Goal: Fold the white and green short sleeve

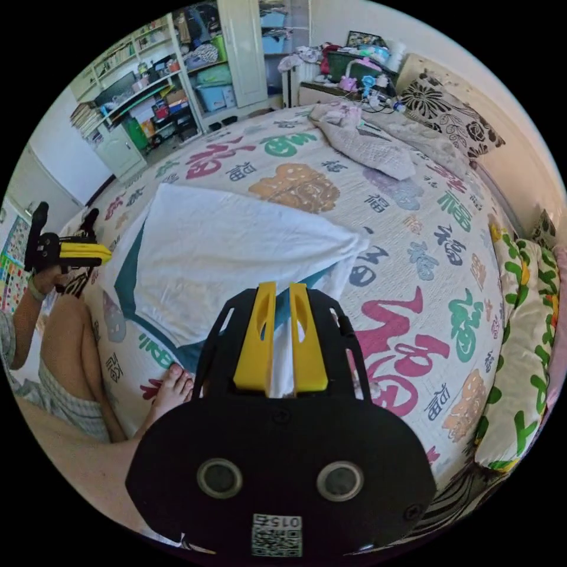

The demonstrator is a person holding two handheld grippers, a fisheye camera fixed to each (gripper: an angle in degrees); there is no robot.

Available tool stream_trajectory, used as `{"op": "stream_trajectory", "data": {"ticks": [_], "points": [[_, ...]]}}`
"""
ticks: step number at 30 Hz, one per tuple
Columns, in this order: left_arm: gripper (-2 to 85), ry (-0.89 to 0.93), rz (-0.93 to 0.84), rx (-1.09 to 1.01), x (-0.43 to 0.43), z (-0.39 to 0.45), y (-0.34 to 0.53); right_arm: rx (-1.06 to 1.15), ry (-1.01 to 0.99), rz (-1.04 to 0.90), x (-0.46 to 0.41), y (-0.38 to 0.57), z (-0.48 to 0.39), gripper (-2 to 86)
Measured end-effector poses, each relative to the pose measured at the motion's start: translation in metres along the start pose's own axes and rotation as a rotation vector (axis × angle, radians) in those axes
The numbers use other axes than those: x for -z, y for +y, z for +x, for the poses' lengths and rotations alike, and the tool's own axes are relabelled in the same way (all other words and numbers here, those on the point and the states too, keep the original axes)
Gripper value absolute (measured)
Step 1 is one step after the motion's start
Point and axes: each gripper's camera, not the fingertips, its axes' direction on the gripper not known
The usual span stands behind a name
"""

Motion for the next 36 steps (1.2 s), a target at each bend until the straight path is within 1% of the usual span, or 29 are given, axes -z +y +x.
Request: {"op": "stream_trajectory", "data": {"ticks": [2, 3, 4, 5, 6, 7, 8, 9, 11, 12, 14, 18, 21, 24, 25, 27, 28, 30, 32, 34, 36], "points": [[5.4, 0.115, 0.182, 0.244, 0.021, -0.075, -0.011, -0.087, 0.001, 0.046, -0.002, -0.028, 0.026, 5.9], [5.5, 0.147, 0.215, 0.294, 0.022, -0.093, -0.015, -0.106, 0.010, 0.050, -0.005, -0.034, 0.031, 6.5], [5.9, 0.190, 0.246, 0.389, 0.016, -0.127, -0.023, -0.167, 0.040, 0.067, -0.012, -0.048, 0.041, 7.5], [5.8, 0.208, 0.256, 0.481, 0.007, -0.156, -0.032, -0.220, 0.051, 0.091, -0.017, -0.060, 0.049, 8.2], [5.7, 0.204, 0.261, 0.520, 0.003, -0.167, -0.036, -0.243, 0.056, 0.098, -0.020, -0.065, 0.052, 8.3], [5.7, 0.202, 0.271, 0.585, -0.006, -0.186, -0.042, -0.276, 0.046, 0.085, -0.028, -0.077, 0.056, 8.6], [5.8, 0.191, 0.243, 0.613, -0.016, -0.198, -0.050, -0.299, 0.035, 0.050, -0.037, -0.088, 0.059, 8.8], [5.9, 0.194, 0.216, 0.623, -0.021, -0.203, -0.054, -0.308, 0.034, 0.030, -0.043, -0.092, 0.059, 8.9], [6.0, 0.281, 0.125, 0.624, -0.041, -0.215, -0.066, -0.293, -0.020, -0.089, -0.065, -0.108, 0.056, 7.6], [5.5, 0.280, 0.109, 0.628, -0.043, -0.218, -0.068, -0.296, -0.025, -0.114, -0.070, -0.111, 0.054, 7.0], [3.5, 0.249, 0.122, 0.623, -0.040, -0.228, -0.065, -0.281, 0.004, -0.096, -0.073, -0.119, 0.046, 2.1], [1.5, 0.298, 0.152, 0.613, -0.031, -0.253, -0.053, -0.263, 0.000, -0.090, -0.069, -0.131, 0.040, -0.4], [1.3, 0.290, 0.170, 0.606, -0.023, -0.268, -0.042, -0.245, 0.035, -0.095, -0.070, -0.144, 0.033, -0.4], [2.2, 0.260, 0.200, 0.597, -0.023, -0.272, -0.034, -0.211, 0.068, -0.117, -0.077, -0.159, 0.017, 1.5], [3.3, 0.248, 0.219, 0.592, -0.019, -0.274, -0.030, -0.189, 0.083, -0.119, -0.074, -0.166, 0.010, 3.4], [6.4, 0.237, 0.228, 0.588, -0.007, -0.276, -0.021, -0.173, 0.155, -0.084, -0.061, -0.176, -0.002, 4.5], [8.1, 0.215, 0.246, 0.570, 0.007, -0.277, -0.009, -0.125, 0.204, -0.024, -0.046, -0.182, -0.014, 4.7], [9.0, 0.226, 0.278, 0.571, 0.029, -0.279, 0.020, -0.031, 0.223, 0.055, -0.026, -0.194, -0.035, 4.8], [8.7, 0.275, 0.231, 0.584, 0.048, -0.282, 0.065, 0.117, 0.141, 0.085, -0.015, -0.219, -0.071, 5.2], [9.2, 0.267, 0.162, 0.601, 0.056, -0.279, 0.096, 0.240, 0.050, 0.076, -0.019, -0.244, -0.105, 5.6], [10.2, 0.311, 0.105, 0.623, 0.056, -0.271, 0.119, 0.349, -0.054, 0.063, -0.030, -0.272, -0.145, 6.4]]}}
